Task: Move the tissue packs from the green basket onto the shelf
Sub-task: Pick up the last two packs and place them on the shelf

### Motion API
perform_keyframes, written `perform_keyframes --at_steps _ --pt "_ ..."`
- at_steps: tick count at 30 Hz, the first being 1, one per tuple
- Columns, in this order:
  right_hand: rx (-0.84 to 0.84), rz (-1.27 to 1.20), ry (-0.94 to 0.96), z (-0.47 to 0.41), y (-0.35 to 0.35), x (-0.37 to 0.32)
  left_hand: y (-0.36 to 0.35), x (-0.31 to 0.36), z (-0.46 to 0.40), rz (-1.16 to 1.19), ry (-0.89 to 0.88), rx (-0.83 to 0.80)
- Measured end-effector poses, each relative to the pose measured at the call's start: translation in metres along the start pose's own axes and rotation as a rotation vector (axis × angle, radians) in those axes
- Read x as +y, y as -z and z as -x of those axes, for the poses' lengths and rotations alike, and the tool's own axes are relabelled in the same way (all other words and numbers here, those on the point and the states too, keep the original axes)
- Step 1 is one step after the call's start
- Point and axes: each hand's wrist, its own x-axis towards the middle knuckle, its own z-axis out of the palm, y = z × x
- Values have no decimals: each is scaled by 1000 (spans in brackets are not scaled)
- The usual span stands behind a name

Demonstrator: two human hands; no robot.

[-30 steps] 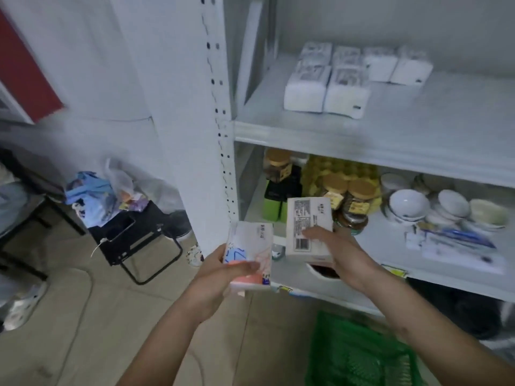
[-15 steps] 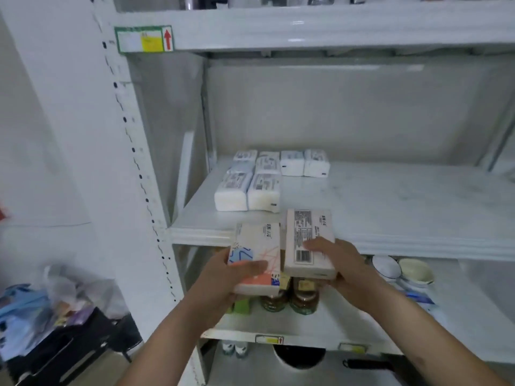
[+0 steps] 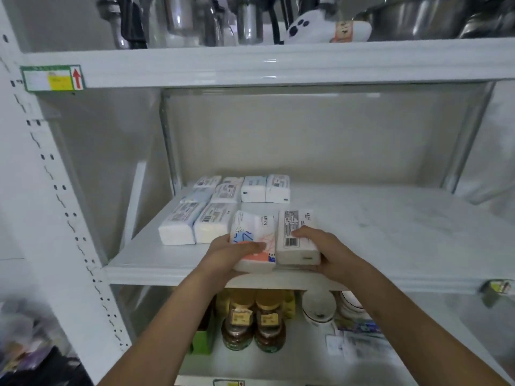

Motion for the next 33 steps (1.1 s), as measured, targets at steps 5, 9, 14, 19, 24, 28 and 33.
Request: perform_keyframes --at_steps 5,9,14,19,24,28,33 --pt "-32 -12 -28 -20 -8 2 10 0 -19 9 65 60" --pt "-35 43 -47 -30 -15 4 9 -1 -29 -89 8 58" --pt "-50 163 -15 -39 -8 1 8 -5 -34 -408 -164 178" --pt "-1 417 133 -37 -9 6 7 -9 -33 -944 -318 427" --pt "150 767 191 -39 -7 9 9 -15 -35 -1130 -532 607" --pt "199 908 286 -29 -1 13 22 -28 -37 -1295 -875 617" --pt "106 1171 590 -7 14 24 53 -49 -35 -1234 -1281 250"
